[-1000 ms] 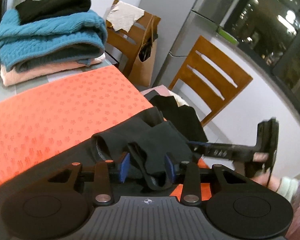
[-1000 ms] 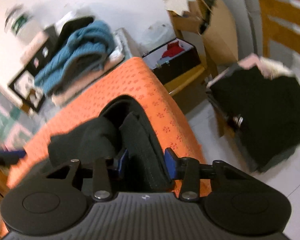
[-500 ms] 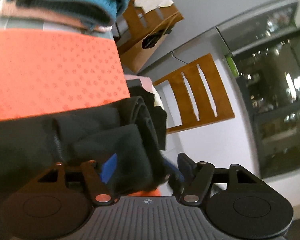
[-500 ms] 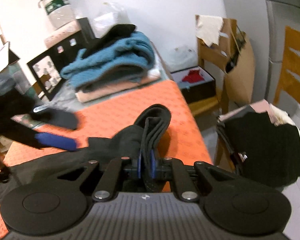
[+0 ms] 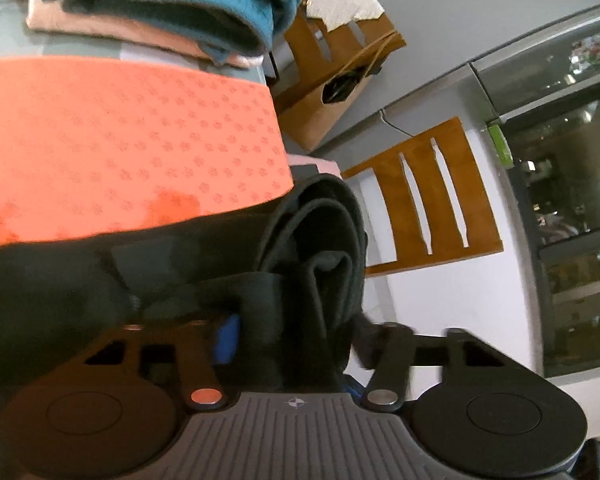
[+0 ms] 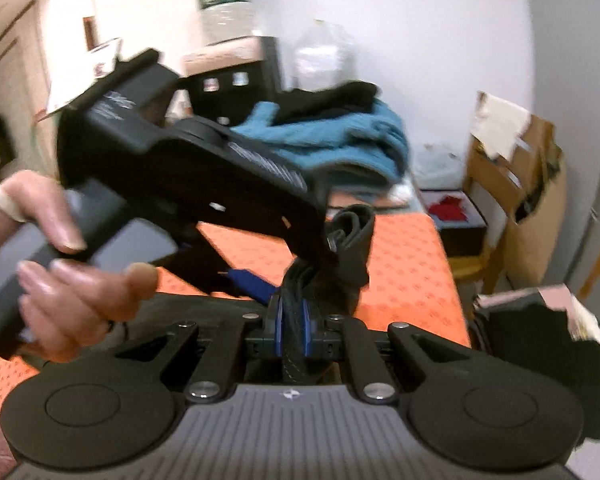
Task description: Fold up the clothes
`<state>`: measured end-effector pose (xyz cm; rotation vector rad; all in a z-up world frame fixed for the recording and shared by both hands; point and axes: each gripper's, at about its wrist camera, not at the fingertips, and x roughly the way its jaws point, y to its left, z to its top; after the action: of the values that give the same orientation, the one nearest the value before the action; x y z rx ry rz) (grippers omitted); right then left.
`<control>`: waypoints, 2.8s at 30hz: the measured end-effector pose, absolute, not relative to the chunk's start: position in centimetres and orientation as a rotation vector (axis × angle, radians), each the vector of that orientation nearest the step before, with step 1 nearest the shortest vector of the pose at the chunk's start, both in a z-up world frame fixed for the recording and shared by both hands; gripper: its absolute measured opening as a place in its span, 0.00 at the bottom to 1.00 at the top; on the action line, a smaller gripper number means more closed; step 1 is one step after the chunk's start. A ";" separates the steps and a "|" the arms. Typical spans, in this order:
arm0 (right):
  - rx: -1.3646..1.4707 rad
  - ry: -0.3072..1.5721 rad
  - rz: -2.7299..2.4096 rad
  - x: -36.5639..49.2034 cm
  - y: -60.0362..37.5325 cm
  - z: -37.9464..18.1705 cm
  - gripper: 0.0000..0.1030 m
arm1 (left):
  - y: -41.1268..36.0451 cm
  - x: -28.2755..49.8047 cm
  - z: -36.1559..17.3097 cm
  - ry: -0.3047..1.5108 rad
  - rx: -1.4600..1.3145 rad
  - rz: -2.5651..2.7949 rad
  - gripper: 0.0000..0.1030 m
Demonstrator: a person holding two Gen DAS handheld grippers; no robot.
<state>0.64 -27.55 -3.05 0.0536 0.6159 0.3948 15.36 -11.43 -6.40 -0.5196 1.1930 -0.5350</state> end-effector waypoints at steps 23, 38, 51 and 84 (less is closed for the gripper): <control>0.188 0.704 0.722 0.5 -24.0 -0.5 0.16 | 10.4 6.4 -8.5 1.071 -0.619 -0.264 0.19; -0.094 0.734 0.715 5.0 -16.0 -6.4 0.20 | 15.8 4.8 -12.4 1.052 -0.861 -0.187 0.23; -0.210 0.745 0.707 6.9 -11.4 -8.9 0.34 | 18.6 1.1 -10.2 0.974 -0.833 -0.028 0.21; -0.252 0.754 0.747 3.2 -9.2 -7.7 0.43 | 15.8 3.8 -10.8 0.962 -0.622 0.005 0.30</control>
<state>3.24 -9.19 -7.72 -0.2517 0.7541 0.7466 3.76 15.77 -10.75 -0.6224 0.9622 0.0050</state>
